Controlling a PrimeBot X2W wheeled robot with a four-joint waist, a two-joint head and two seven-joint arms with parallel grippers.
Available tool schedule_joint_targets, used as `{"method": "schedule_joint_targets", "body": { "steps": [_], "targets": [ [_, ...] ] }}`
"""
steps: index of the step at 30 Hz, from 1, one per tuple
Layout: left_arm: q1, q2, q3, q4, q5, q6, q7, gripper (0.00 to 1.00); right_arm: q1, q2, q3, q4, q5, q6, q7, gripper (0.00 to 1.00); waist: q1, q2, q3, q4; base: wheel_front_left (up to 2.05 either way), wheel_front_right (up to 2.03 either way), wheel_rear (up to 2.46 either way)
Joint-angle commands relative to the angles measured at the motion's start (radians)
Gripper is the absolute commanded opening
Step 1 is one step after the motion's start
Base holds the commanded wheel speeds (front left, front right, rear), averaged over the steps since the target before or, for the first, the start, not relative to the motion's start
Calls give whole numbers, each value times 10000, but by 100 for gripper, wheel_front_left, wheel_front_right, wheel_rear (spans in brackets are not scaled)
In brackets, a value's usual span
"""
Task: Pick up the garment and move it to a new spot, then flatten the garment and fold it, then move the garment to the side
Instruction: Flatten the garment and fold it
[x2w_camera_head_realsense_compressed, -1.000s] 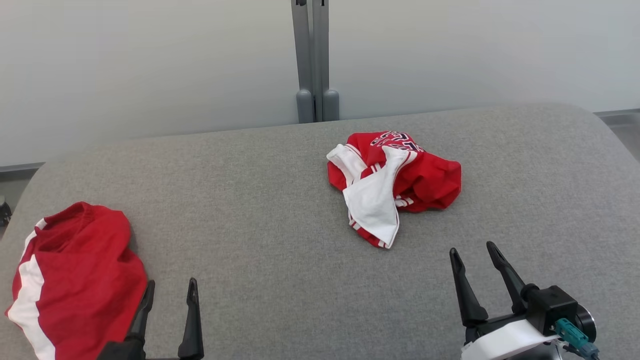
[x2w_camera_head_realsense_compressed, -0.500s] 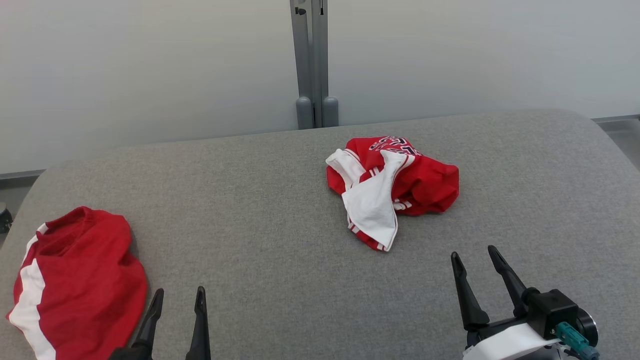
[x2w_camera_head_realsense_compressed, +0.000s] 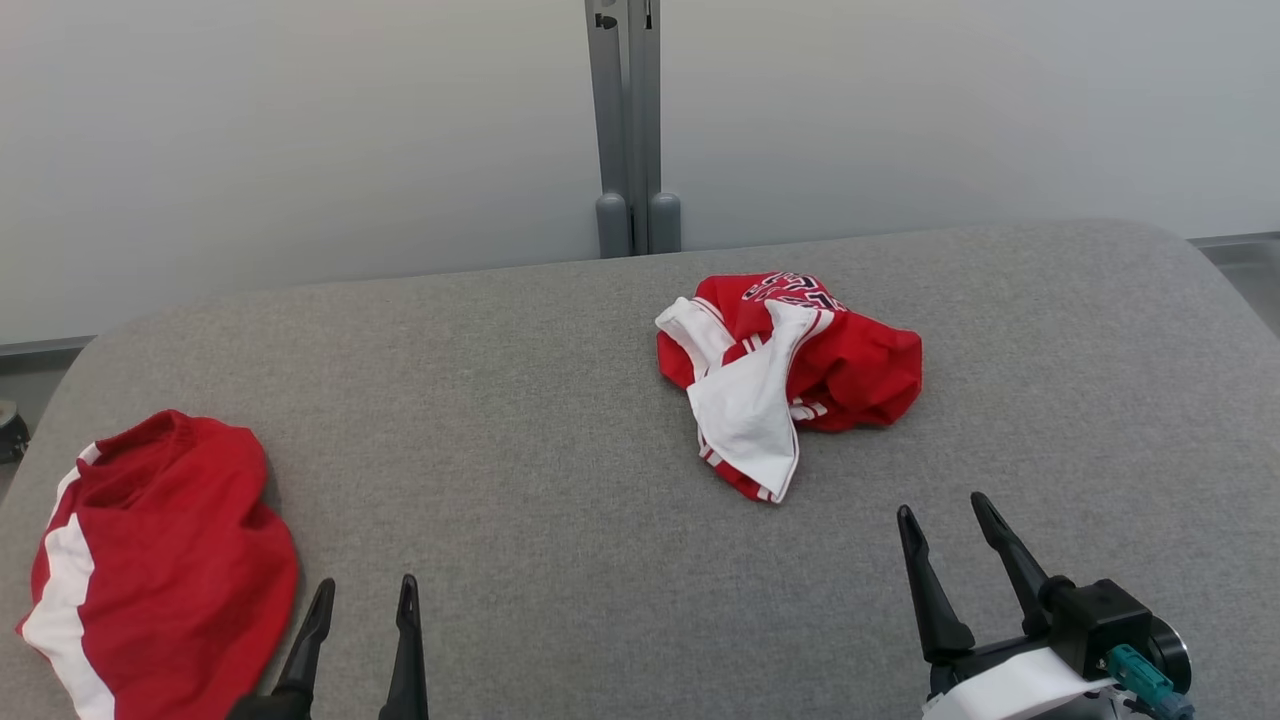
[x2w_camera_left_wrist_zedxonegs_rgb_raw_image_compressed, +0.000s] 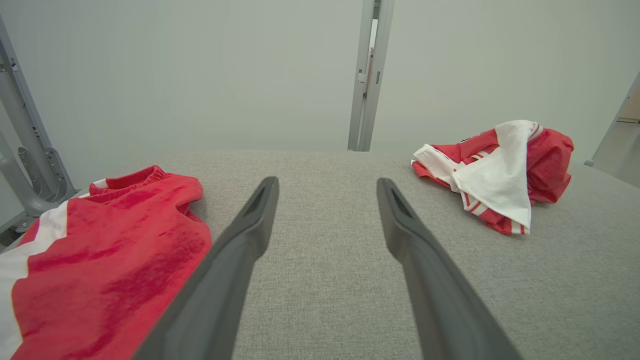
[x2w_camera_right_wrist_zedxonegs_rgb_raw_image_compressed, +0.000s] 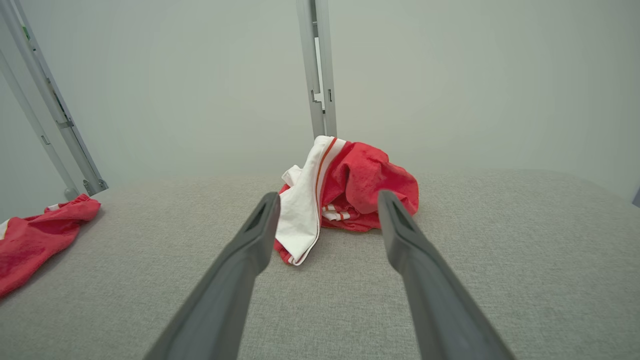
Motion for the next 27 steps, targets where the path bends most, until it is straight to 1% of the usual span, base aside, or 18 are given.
{"method": "schedule_joint_targets", "body": {
  "steps": [1, 12, 21, 27],
  "targets": [
    [25, 5, 10, 31, 6, 58, -2, 100, -10, -19, 9, 12, 32, 1, -23, 100, 0, 0, -3, 3, 0, 0, 0],
    [-33, 4, 54, 179, 13, 28, -2, 100, 54, -19, 69, 63, 80, 1, -23, 100, 0, 0, -50, -38, 0, 0, 0],
    [-70, 5, 121, 161, 170, 108, -2, 100, 153, -19, 81, 44, 84, 1, -23, 100, 0, 0, -70, -47, 0, 0, 0],
    [-55, 5, 97, 174, 179, 41, -2, 100, 192, -19, 91, 34, 100, 1, -23, 100, 0, 0, -77, -69, 0, 0, 0]
  ]
}}
